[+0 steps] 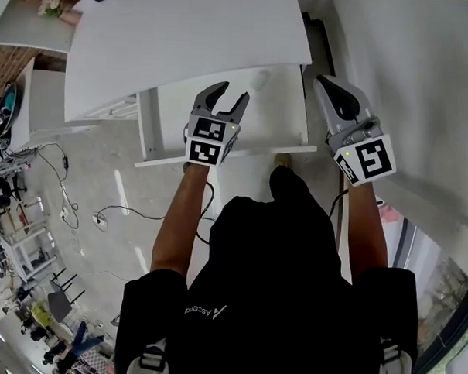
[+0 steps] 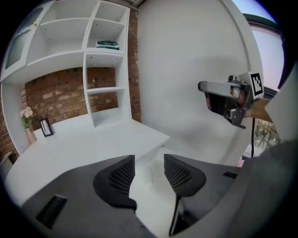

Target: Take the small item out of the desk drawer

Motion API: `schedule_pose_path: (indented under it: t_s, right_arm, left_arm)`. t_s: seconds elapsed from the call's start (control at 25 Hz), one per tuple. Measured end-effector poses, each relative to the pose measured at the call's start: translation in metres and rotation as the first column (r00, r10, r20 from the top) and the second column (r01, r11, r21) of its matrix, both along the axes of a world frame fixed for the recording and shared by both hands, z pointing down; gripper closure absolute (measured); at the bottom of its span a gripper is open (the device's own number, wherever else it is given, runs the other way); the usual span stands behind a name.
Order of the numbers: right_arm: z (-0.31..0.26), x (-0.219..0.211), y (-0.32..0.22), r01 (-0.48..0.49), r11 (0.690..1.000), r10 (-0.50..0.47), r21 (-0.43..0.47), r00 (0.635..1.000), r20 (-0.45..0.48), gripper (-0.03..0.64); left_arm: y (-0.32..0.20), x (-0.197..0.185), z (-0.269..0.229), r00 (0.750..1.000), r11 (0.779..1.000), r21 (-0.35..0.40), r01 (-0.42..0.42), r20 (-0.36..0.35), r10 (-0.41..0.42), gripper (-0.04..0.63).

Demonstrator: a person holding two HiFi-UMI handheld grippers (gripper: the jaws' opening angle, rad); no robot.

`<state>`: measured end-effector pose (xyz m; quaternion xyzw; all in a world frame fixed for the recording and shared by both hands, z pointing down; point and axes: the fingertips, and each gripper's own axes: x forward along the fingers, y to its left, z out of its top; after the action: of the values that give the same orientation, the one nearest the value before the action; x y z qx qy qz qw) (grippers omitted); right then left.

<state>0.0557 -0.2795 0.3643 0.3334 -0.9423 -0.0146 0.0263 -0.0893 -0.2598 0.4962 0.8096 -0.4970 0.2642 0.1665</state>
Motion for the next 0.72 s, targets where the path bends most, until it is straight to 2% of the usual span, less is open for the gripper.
schedule_pose_path:
  t_s: [0.32, 0.52, 0.72]
  right_arm:
    - [0.024, 0.016, -0.048, 0.016, 0.998, -0.016, -0.057, 1.0, -0.001, 0.617]
    - [0.048, 0.003, -0.067, -0.005, 0.996, 0.003, -0.092, 1.0, -0.019, 0.617]
    - [0.07, 0.011, -0.076, -0.032, 0.992, 0.028, -0.124, 0.999, -0.034, 0.617]
  left_arm:
    - [-0.039, 0.014, 0.078, 0.999, 0.986, -0.166, 0.025, 0.027, -0.02, 0.404]
    - [-0.061, 0.002, 0.125, 0.999, 0.972, -0.235, 0.014, 0.054, -0.002, 0.404]
    - [-0.077, 0.008, 0.156, 0.998, 0.961, -0.276, 0.014, 0.06, 0.003, 0.405]
